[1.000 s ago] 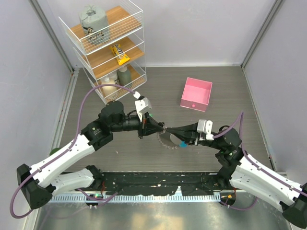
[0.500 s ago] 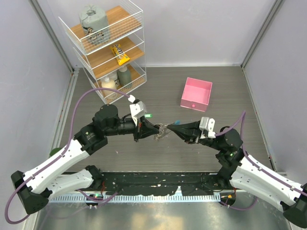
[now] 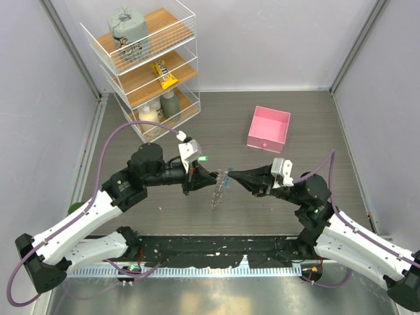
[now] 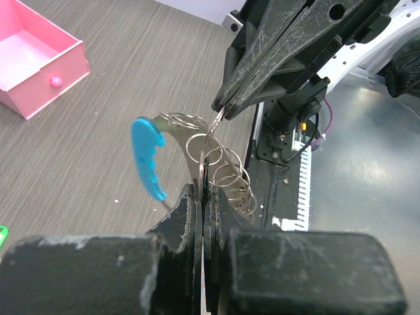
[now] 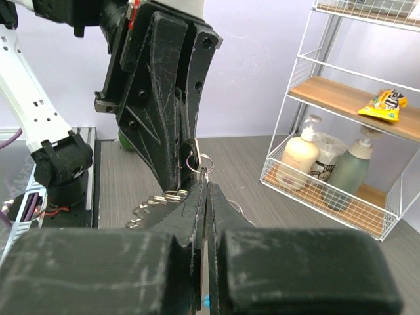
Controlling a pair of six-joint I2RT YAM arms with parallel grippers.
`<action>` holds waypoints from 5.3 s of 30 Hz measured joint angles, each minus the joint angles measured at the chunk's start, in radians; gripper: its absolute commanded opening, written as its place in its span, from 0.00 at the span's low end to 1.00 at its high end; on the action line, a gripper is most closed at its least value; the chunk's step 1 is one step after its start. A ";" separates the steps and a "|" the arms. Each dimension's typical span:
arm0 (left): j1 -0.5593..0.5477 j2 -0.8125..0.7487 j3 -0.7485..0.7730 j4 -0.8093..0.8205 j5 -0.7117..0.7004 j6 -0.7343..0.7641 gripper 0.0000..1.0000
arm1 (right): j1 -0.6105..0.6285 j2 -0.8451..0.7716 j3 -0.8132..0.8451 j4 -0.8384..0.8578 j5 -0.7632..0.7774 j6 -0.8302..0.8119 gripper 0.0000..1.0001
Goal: Remove the keys from the keyring
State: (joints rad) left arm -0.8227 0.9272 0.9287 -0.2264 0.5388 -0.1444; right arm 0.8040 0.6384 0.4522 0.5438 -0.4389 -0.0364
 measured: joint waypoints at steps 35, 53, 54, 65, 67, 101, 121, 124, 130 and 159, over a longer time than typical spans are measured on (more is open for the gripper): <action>0.000 0.030 0.119 -0.172 -0.029 0.104 0.00 | 0.011 0.164 0.148 -0.166 -0.067 0.020 0.34; 0.000 0.030 0.119 -0.171 -0.029 0.100 0.00 | 0.060 0.165 0.149 -0.180 -0.023 0.024 0.37; 0.000 0.031 0.120 -0.171 -0.029 0.100 0.00 | 0.064 0.165 0.150 -0.180 -0.019 0.024 0.37; 0.000 0.031 0.120 -0.170 -0.023 0.100 0.00 | 0.106 0.179 0.168 -0.191 0.056 0.023 0.23; 0.003 0.031 0.120 -0.168 -0.025 0.099 0.00 | 0.109 0.182 0.173 -0.200 0.061 0.022 0.19; 0.004 0.026 0.116 -0.145 -0.020 0.069 0.00 | 0.111 0.039 0.156 -0.272 0.123 -0.032 0.05; 0.004 0.052 0.100 -0.136 -0.035 0.074 0.00 | 0.111 0.029 0.156 -0.268 0.105 -0.028 0.05; 0.003 0.052 0.100 -0.139 -0.041 0.074 0.00 | 0.111 0.024 0.156 -0.268 0.100 -0.028 0.05; 0.000 0.053 0.100 -0.145 -0.041 0.074 0.00 | 0.110 0.019 0.152 -0.269 0.088 -0.029 0.05; 0.006 0.118 0.150 -0.175 0.018 0.057 0.00 | 0.108 -0.028 0.079 -0.185 0.073 -0.004 0.05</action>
State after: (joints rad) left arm -0.8162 1.0454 1.0790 -0.4011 0.5571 -0.0872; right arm 0.9123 0.6102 0.5308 0.3592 -0.3656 -0.0406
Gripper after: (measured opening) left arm 0.042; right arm 0.059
